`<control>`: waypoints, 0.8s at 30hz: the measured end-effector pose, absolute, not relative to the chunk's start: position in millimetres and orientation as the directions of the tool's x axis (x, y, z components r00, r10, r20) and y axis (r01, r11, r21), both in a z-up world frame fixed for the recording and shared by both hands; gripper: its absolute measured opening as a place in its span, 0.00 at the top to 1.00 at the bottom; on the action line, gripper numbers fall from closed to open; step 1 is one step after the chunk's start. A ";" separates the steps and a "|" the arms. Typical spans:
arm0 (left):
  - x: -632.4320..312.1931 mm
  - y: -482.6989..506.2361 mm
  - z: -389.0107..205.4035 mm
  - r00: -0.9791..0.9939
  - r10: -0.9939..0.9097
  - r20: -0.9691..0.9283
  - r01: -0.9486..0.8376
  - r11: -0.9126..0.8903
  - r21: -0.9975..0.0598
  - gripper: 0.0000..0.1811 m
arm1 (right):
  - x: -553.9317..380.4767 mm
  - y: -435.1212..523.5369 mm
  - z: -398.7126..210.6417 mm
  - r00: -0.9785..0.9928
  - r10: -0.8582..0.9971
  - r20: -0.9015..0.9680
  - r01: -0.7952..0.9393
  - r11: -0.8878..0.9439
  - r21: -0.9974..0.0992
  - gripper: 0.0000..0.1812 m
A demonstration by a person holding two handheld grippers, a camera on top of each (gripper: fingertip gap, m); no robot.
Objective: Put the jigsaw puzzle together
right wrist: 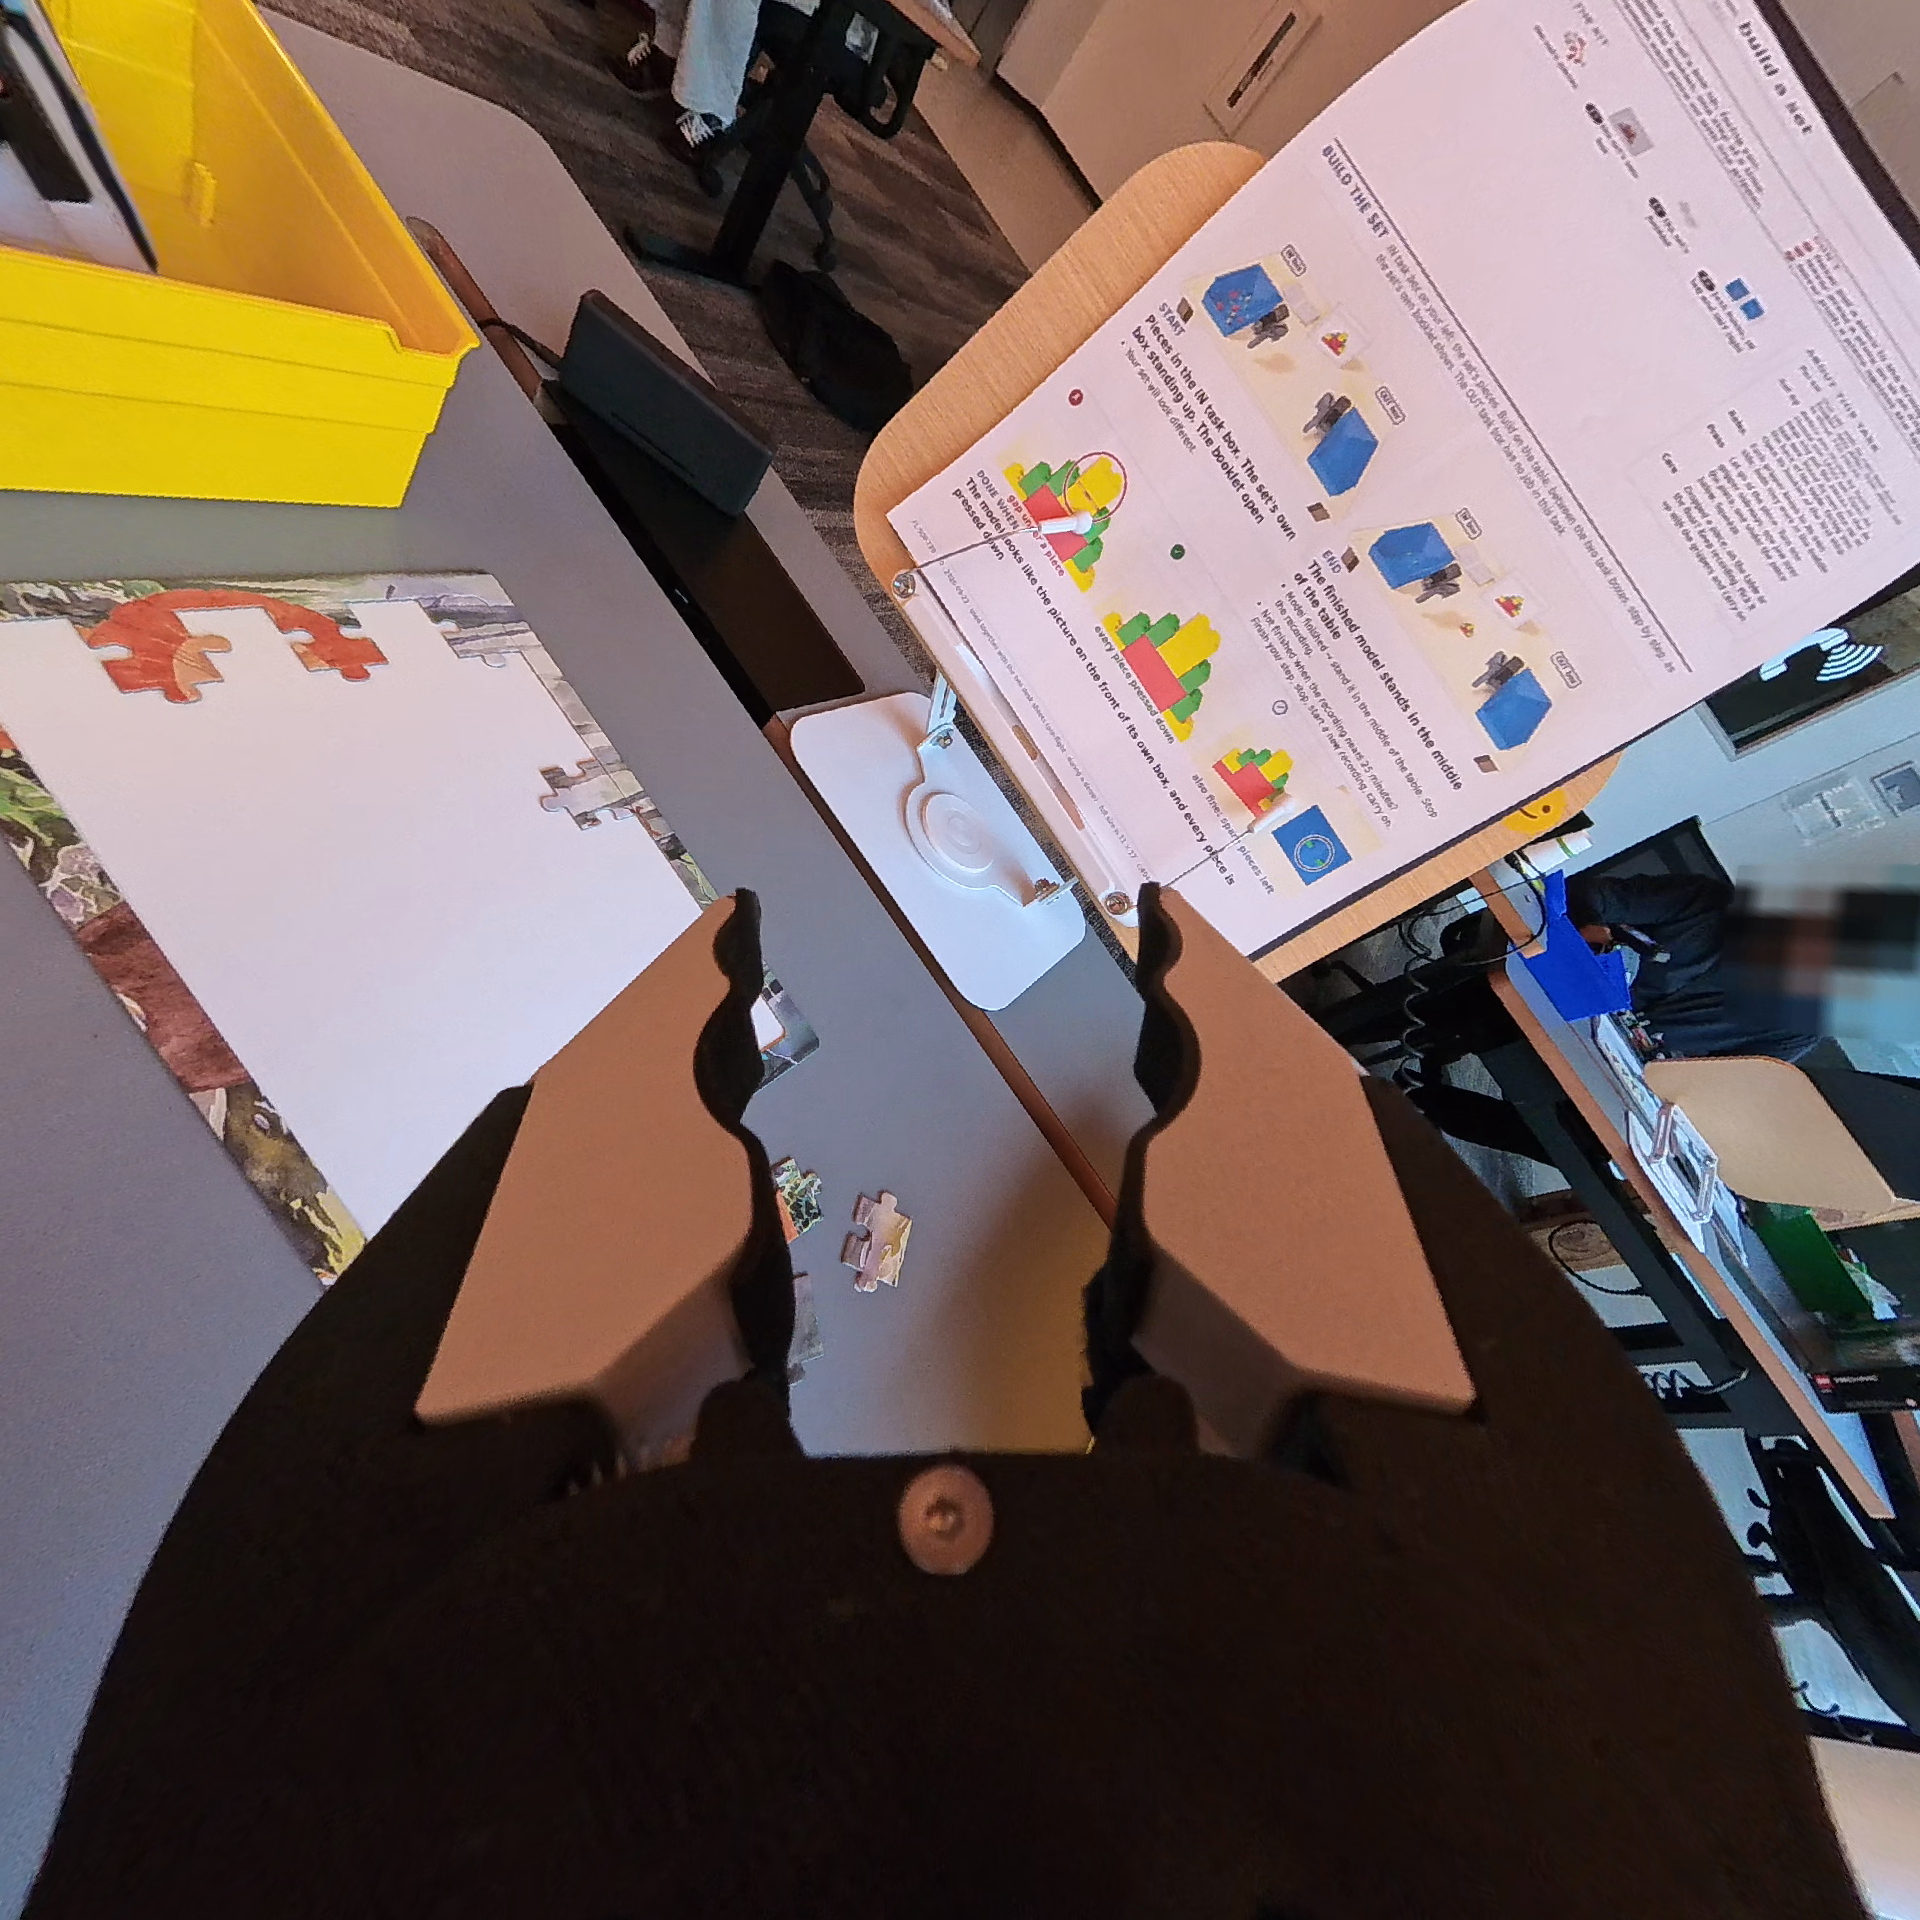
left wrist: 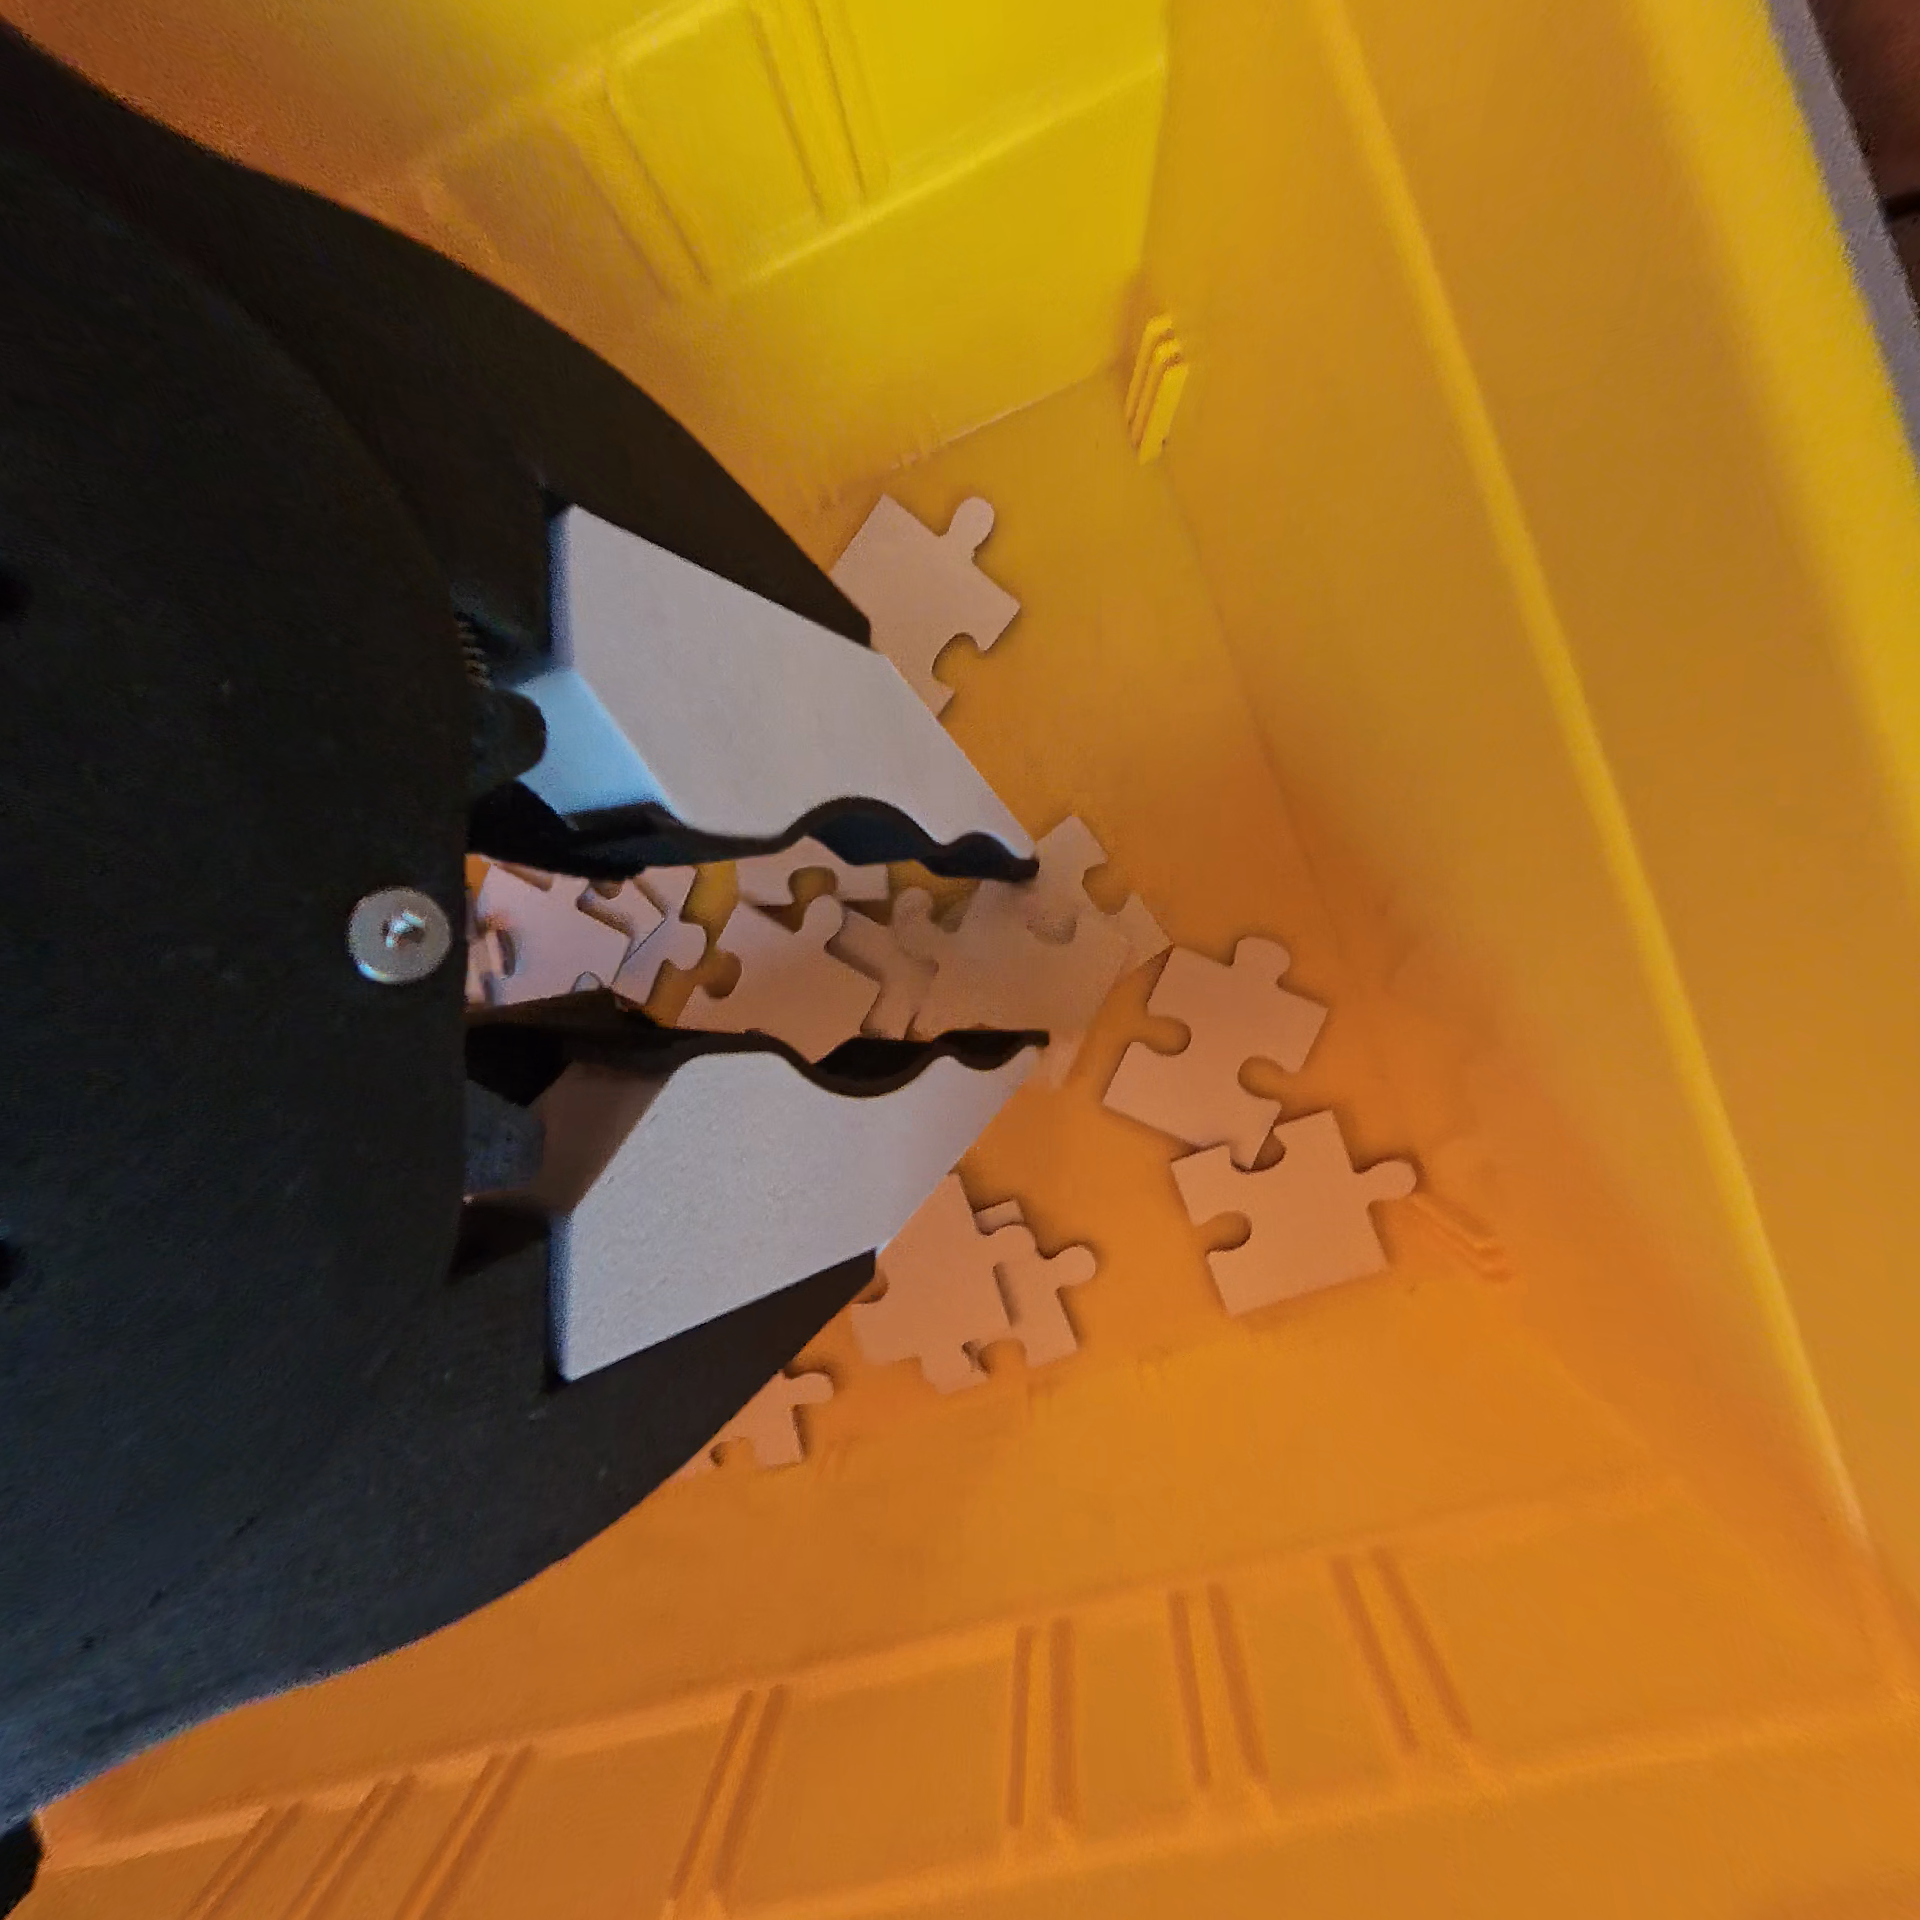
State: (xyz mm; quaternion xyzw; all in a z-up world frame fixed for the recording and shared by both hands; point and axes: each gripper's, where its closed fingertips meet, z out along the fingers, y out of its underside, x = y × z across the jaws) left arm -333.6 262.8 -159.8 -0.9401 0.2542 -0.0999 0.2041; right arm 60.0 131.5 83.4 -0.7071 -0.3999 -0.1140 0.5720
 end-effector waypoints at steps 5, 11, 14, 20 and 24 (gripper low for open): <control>-314.7 246.4 -156.6 0.794 -0.562 0.231 -0.438 -0.793 -0.424 0.92 | 59.5 131.4 83.3 0.653 0.437 0.618 0.696 -0.025 -0.718 0.60; -331.5 265.4 -142.1 0.846 -0.496 0.196 -0.349 -0.793 -0.500 0.91 | 59.4 131.5 83.0 0.651 0.439 0.619 0.697 -0.023 -0.717 0.60; -347.1 274.6 -140.3 0.864 -0.501 0.046 -0.404 -0.746 -0.529 0.84 | 59.1 131.8 81.4 0.648 0.443 0.620 0.700 -0.025 -0.714 0.60; -347.6 278.8 -148.3 0.842 -0.538 -0.034 -0.473 -0.707 -0.526 0.72 | 57.5 131.0 79.1 0.635 0.454 0.625 0.709 -0.022 -0.704 0.60; -344.5 275.7 -159.7 0.839 -0.544 -0.009 -0.477 -0.728 -0.492 0.71 | 57.3 131.4 78.3 0.632 0.454 0.628 0.713 -0.023 -0.701 0.60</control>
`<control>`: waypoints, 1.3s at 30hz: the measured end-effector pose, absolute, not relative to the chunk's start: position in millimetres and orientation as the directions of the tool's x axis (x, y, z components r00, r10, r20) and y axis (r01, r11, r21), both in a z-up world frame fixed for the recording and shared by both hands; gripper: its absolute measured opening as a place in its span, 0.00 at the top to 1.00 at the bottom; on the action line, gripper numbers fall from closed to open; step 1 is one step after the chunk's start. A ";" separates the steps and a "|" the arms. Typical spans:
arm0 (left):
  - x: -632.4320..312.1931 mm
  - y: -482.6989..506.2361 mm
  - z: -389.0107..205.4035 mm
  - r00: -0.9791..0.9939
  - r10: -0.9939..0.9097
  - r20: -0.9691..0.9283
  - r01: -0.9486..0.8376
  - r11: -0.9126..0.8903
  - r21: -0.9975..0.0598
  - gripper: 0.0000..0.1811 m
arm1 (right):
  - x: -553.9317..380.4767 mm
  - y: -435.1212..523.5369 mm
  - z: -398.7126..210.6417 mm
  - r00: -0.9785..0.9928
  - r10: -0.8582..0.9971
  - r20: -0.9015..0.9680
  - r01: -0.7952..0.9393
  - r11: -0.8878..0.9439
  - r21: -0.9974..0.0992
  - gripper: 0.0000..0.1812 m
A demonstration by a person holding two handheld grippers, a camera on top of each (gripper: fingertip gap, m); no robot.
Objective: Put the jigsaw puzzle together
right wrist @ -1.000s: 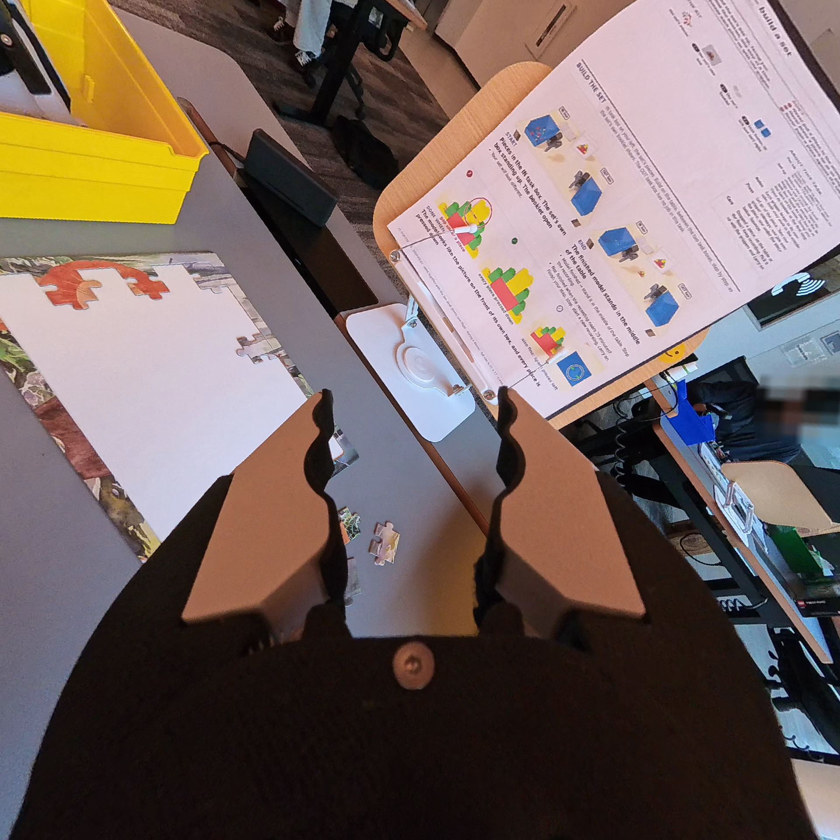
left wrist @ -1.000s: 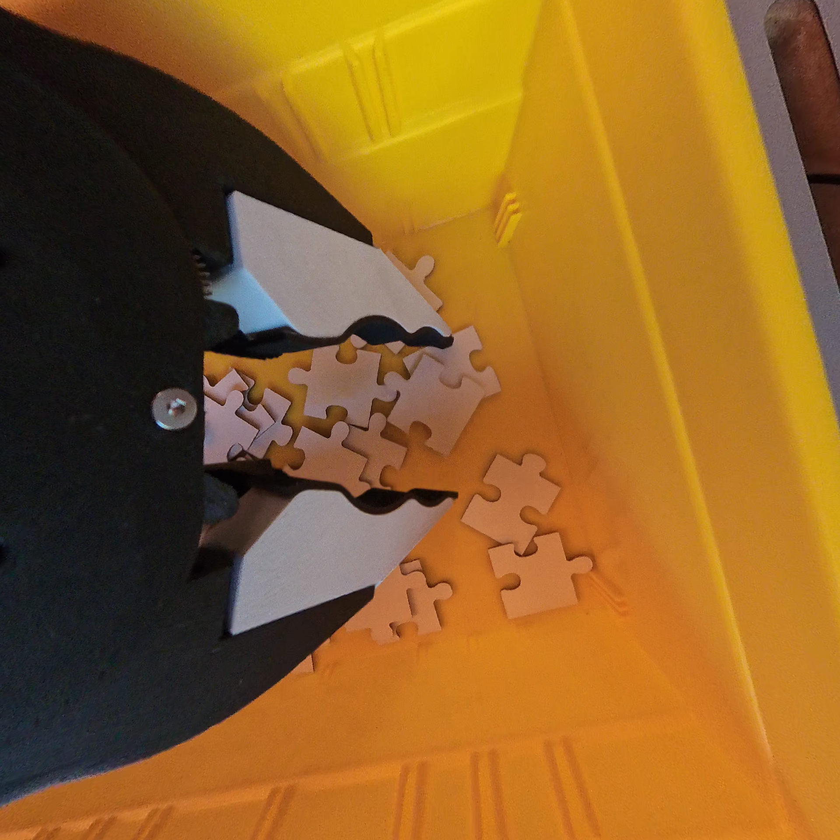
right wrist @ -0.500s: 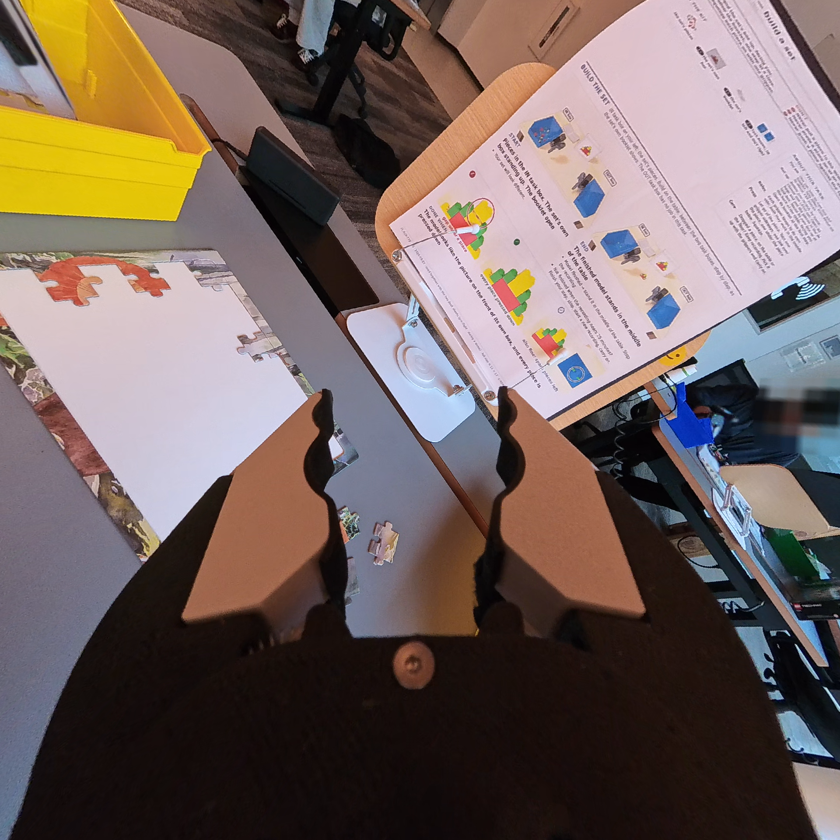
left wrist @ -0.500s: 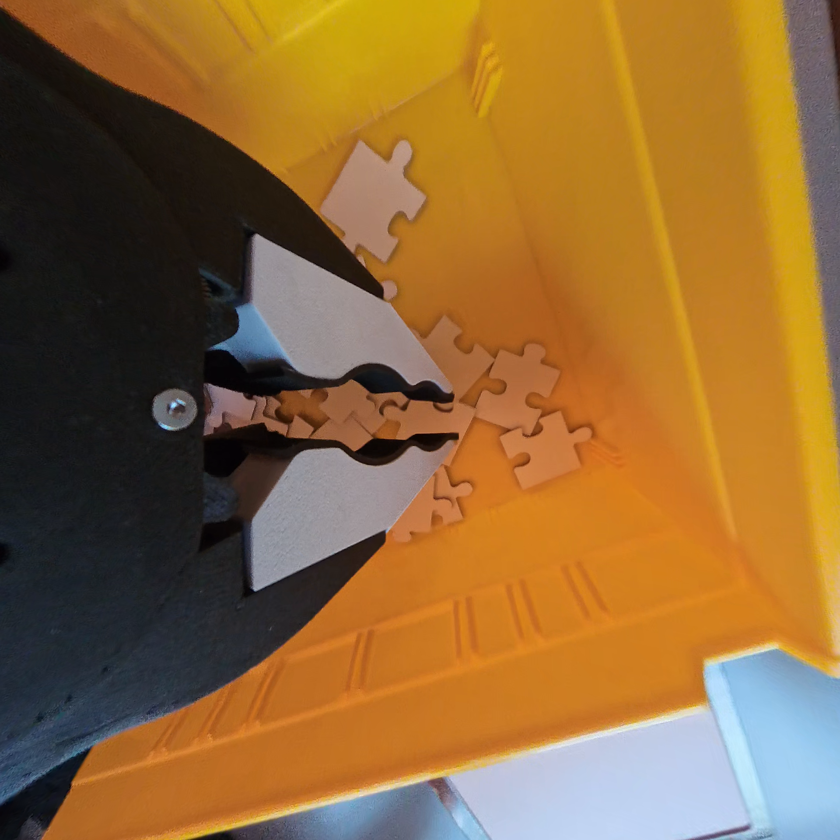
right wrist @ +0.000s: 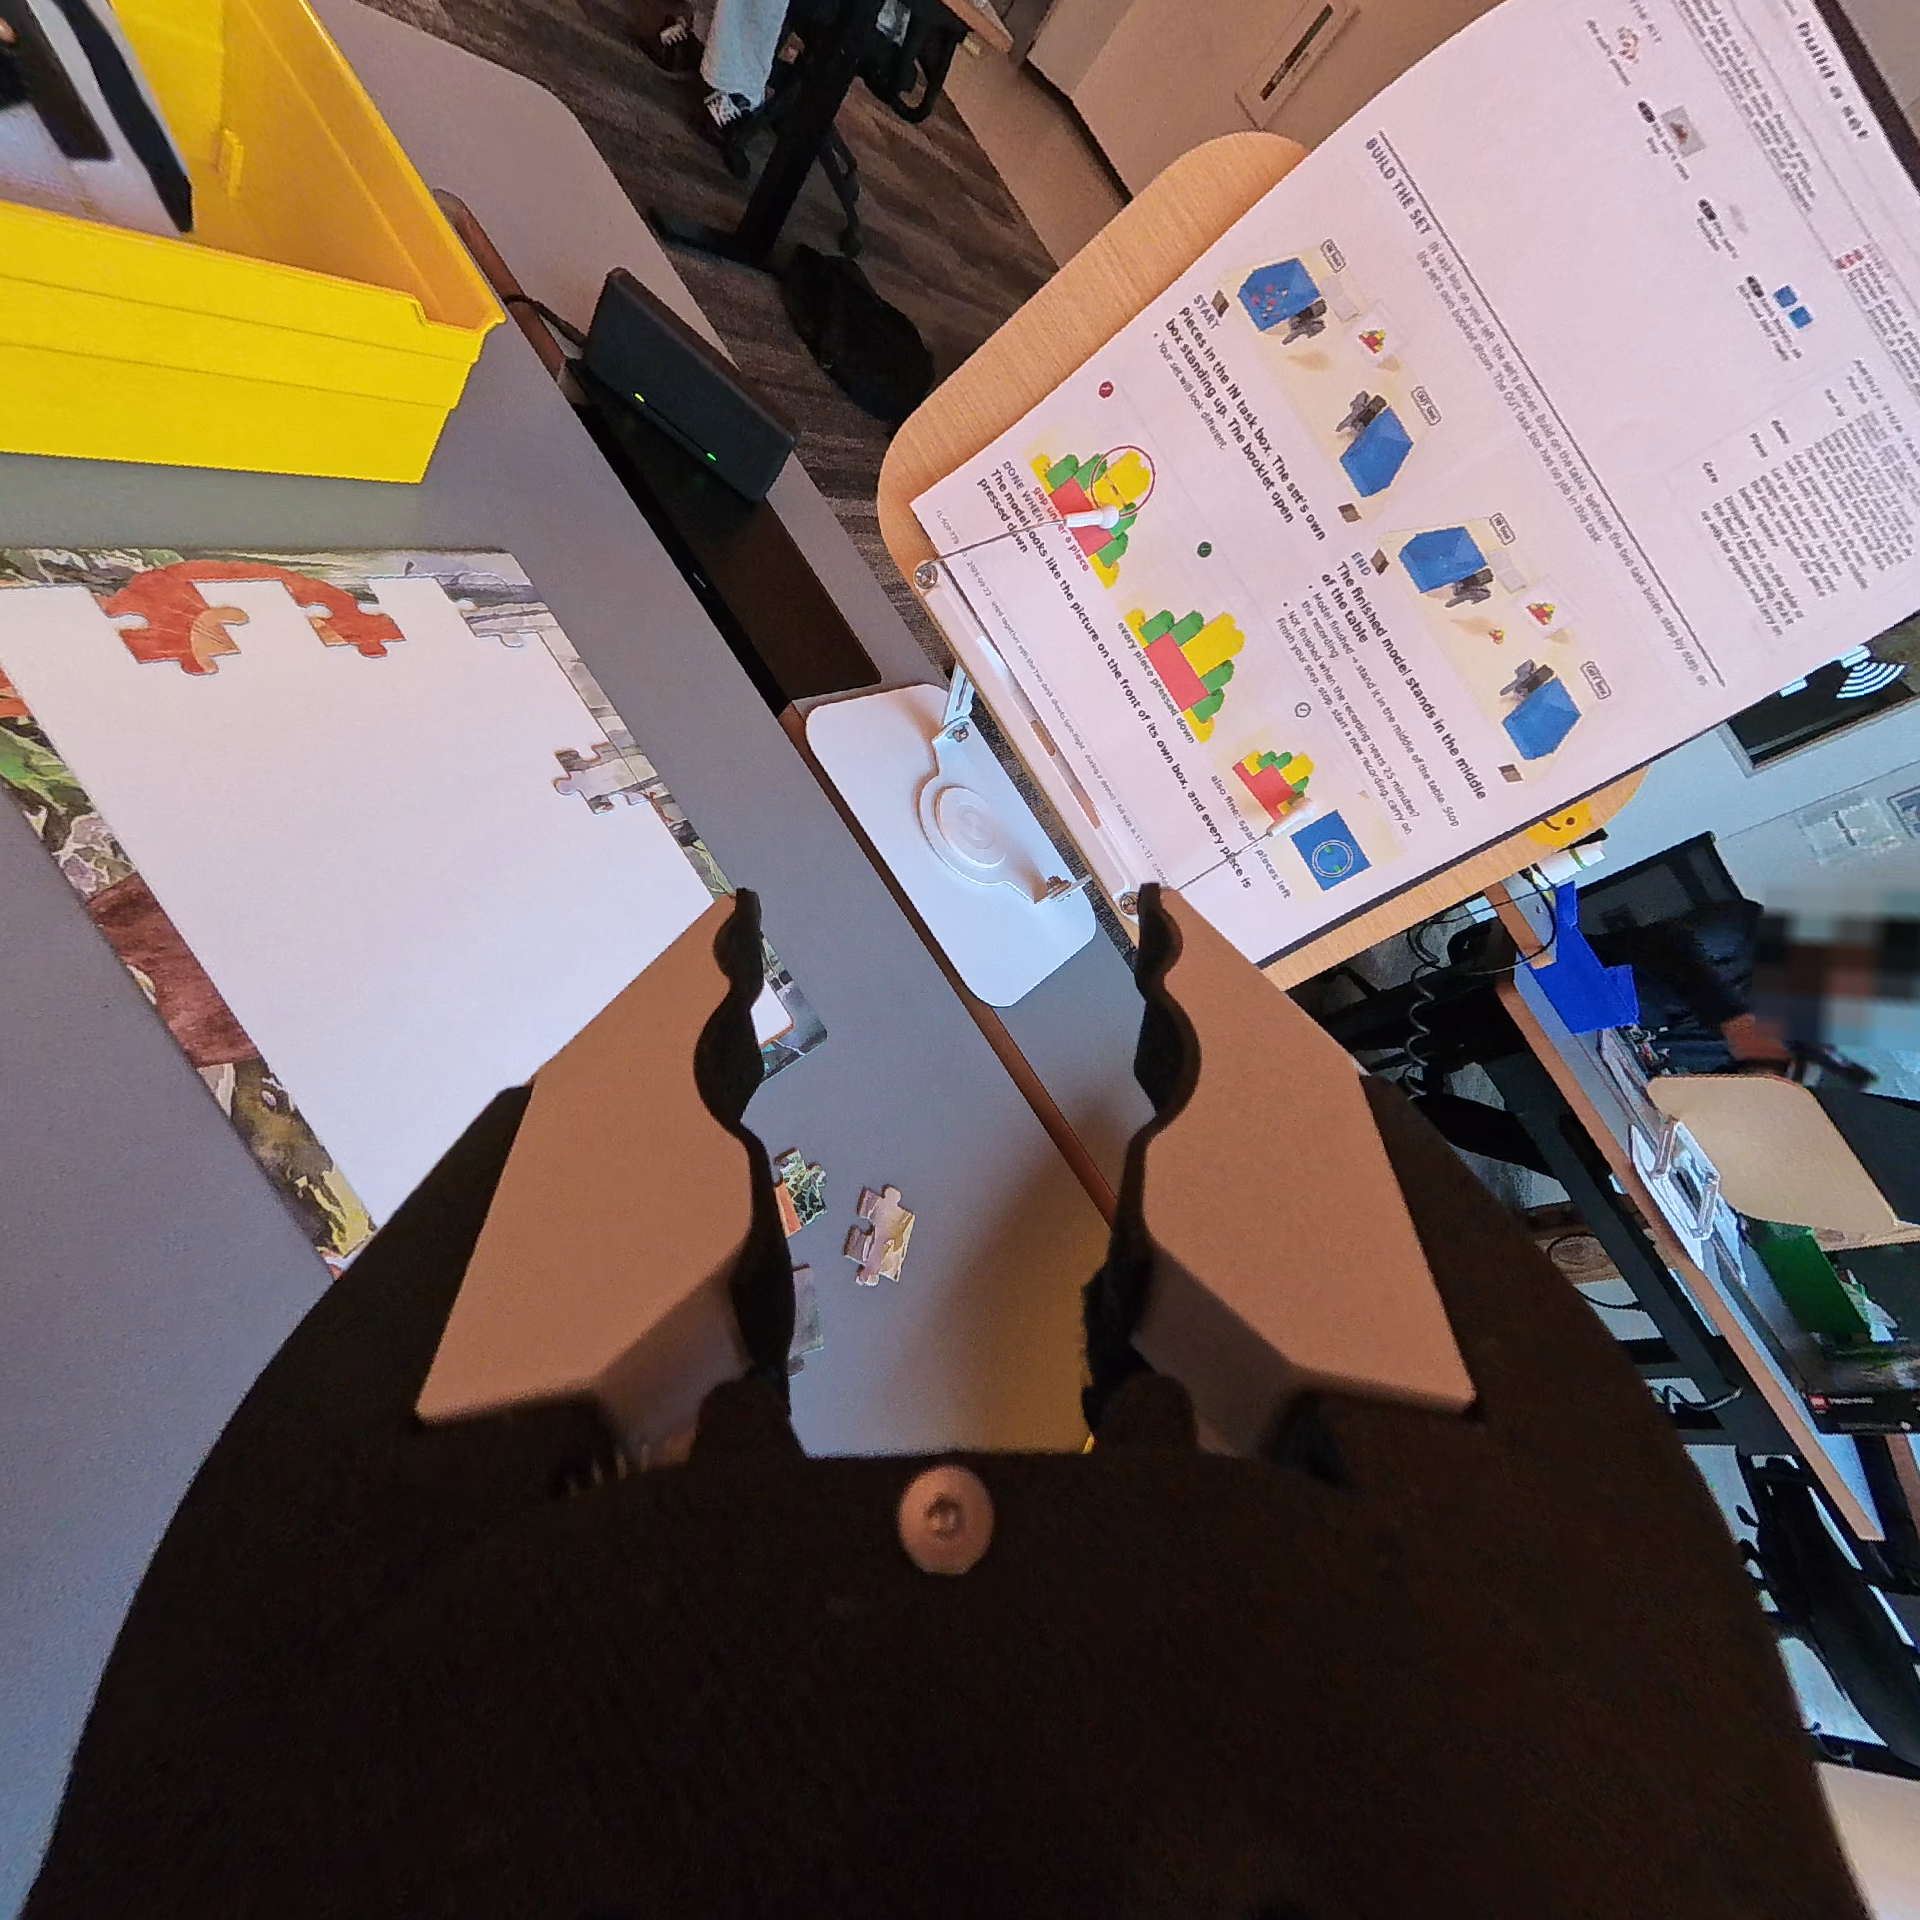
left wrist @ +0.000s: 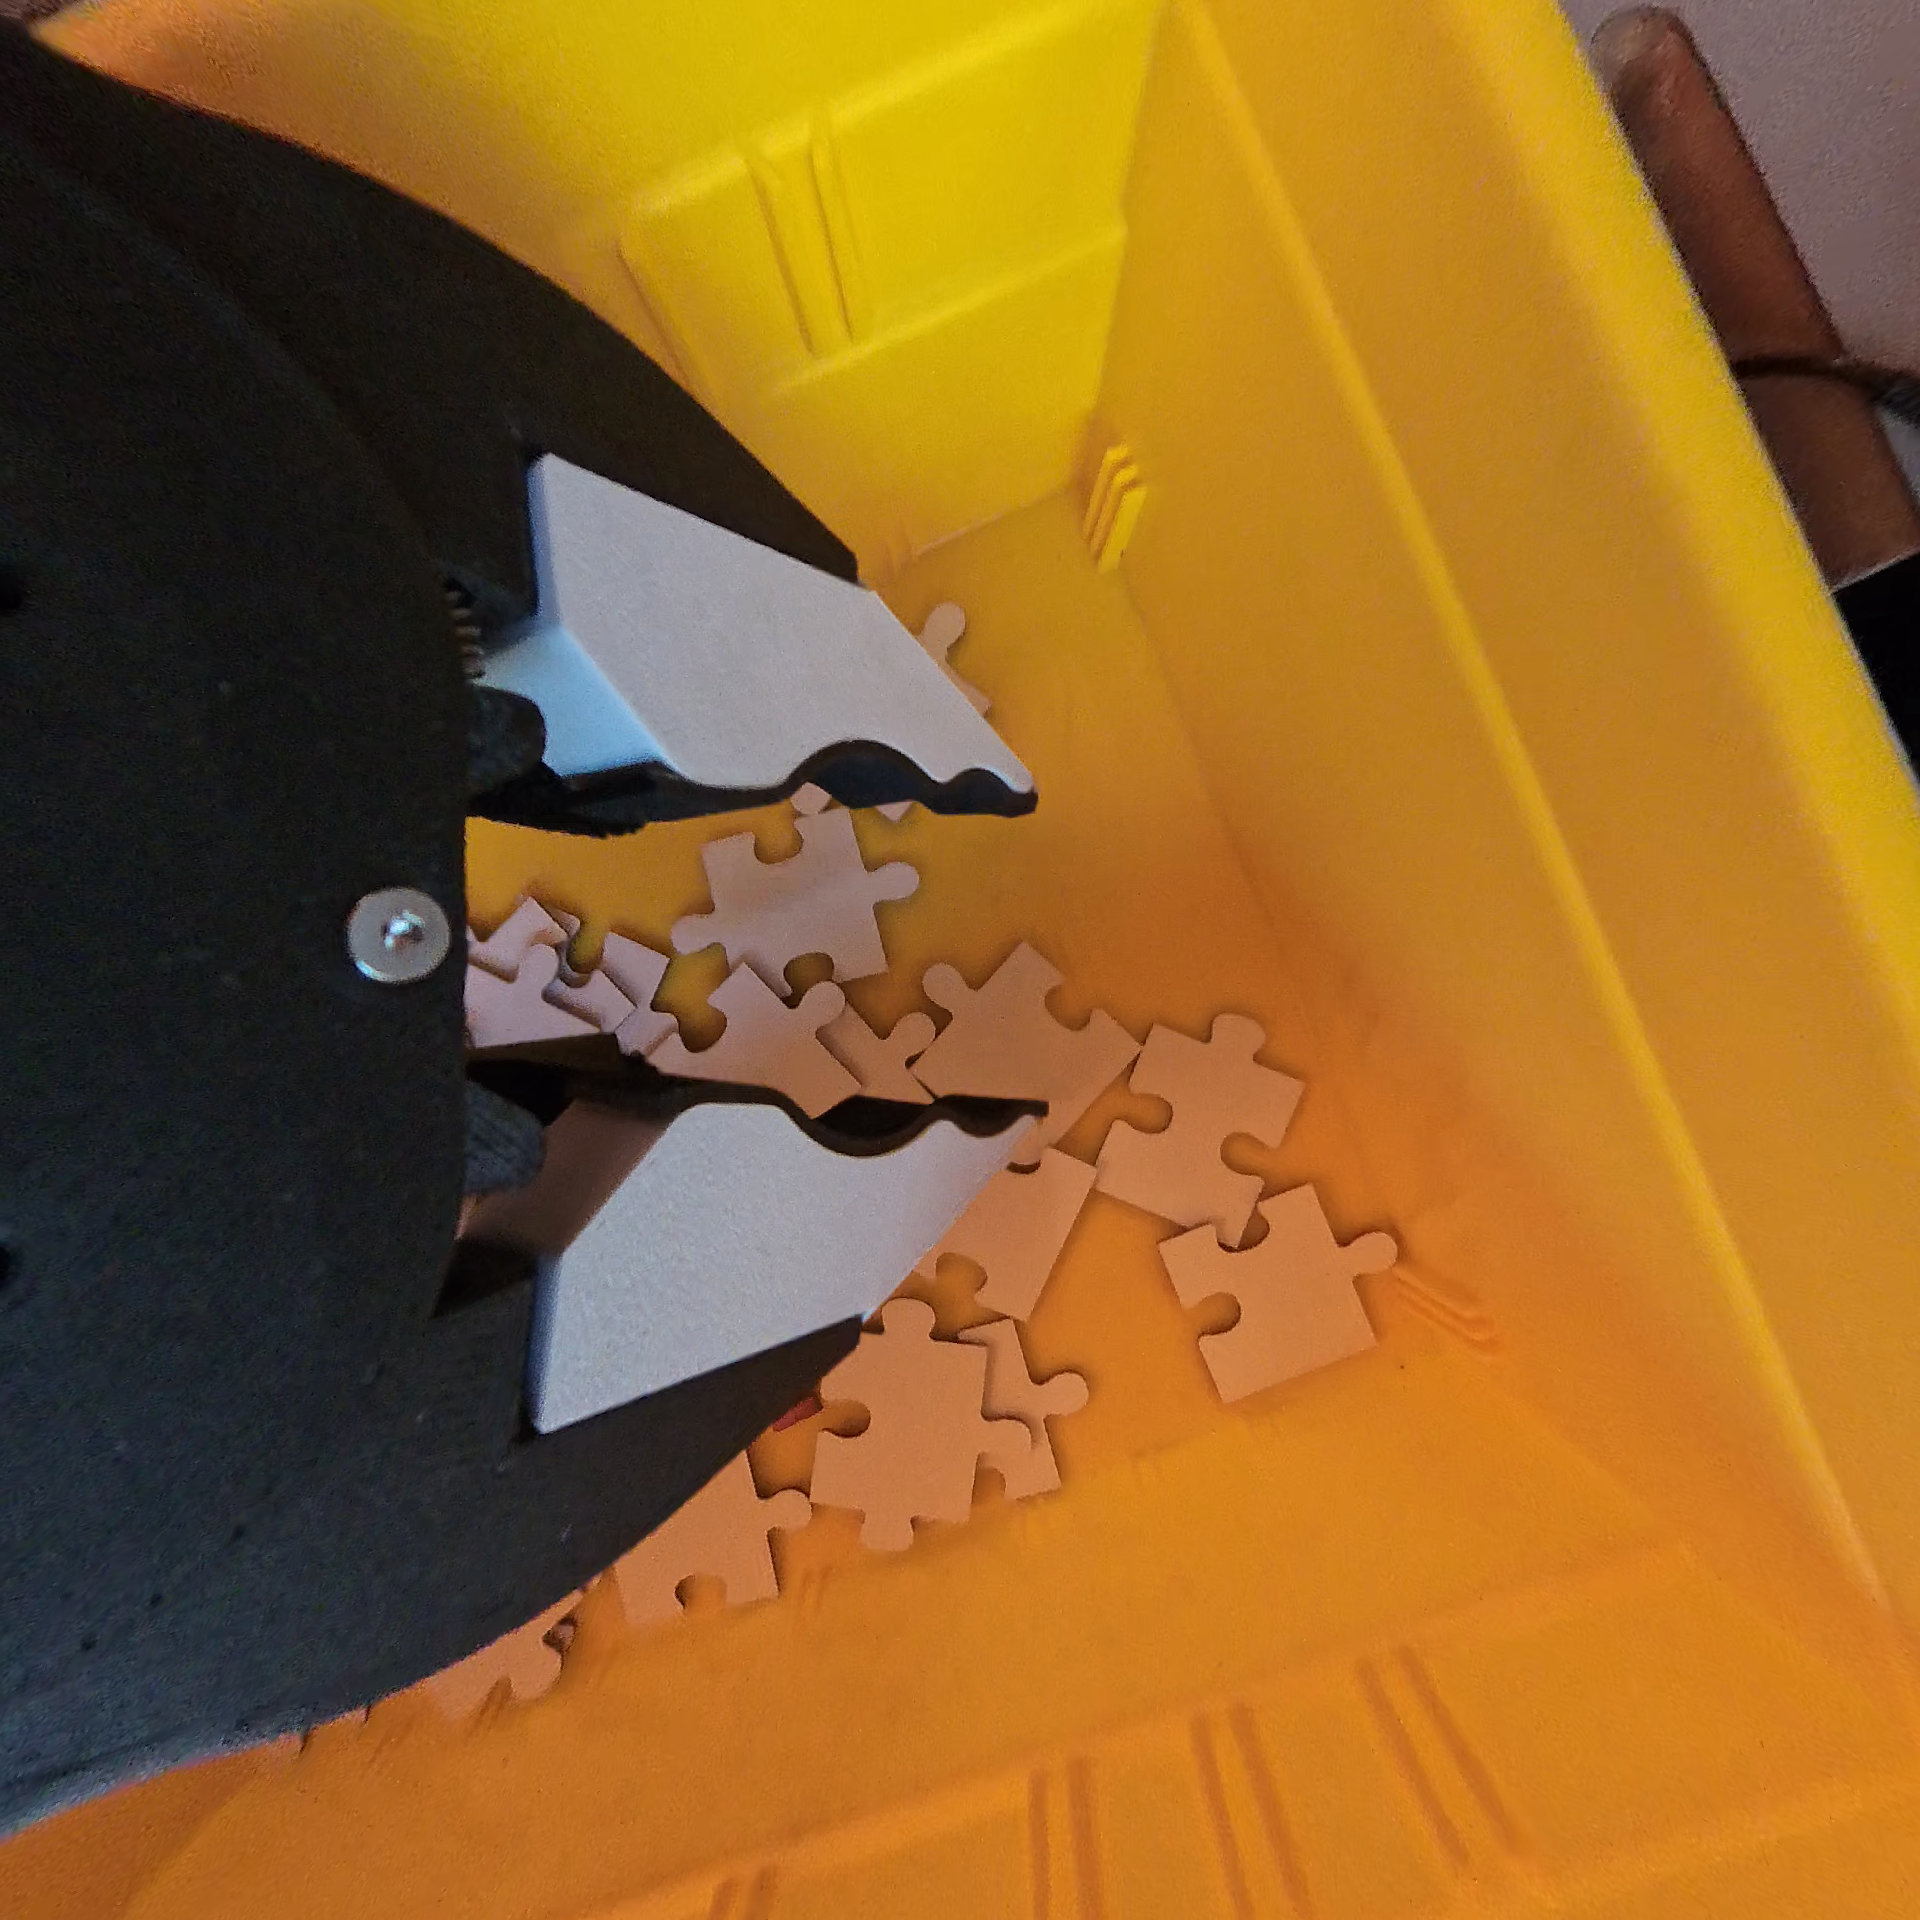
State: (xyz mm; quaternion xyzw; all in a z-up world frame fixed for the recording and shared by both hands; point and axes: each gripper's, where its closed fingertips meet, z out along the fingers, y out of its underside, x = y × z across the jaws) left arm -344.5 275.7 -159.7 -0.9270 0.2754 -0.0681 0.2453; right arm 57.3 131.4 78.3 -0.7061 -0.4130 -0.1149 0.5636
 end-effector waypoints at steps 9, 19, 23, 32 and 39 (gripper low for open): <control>-346.4 279.9 -162.0 0.861 -0.509 -0.022 -0.453 -0.747 -0.487 0.75 | 57.3 131.4 76.6 0.625 0.456 0.633 0.720 -0.025 -0.693 0.60; -354.7 282.7 -162.3 0.902 -0.429 0.043 -0.354 -0.794 -0.494 0.77 | 55.0 131.7 73.9 0.612 0.463 0.641 0.731 -0.023 -0.682 0.60; -354.6 283.7 -162.3 0.912 -0.407 0.047 -0.333 -0.805 -0.492 0.77 | 54.1 131.5 72.7 0.606 0.466 0.645 0.737 -0.023 -0.676 0.60; -350.3 283.7 -163.1 0.922 -0.385 0.041 -0.322 -0.821 -0.472 0.71 | 54.2 131.7 71.9 0.600 0.464 0.652 0.744 -0.023 -0.668 0.60; -349.1 283.6 -165.0 0.925 -0.379 -0.023 -0.349 -0.824 -0.447 0.75 | 53.8 131.1 71.5 0.596 0.466 0.655 0.748 -0.023 -0.664 0.60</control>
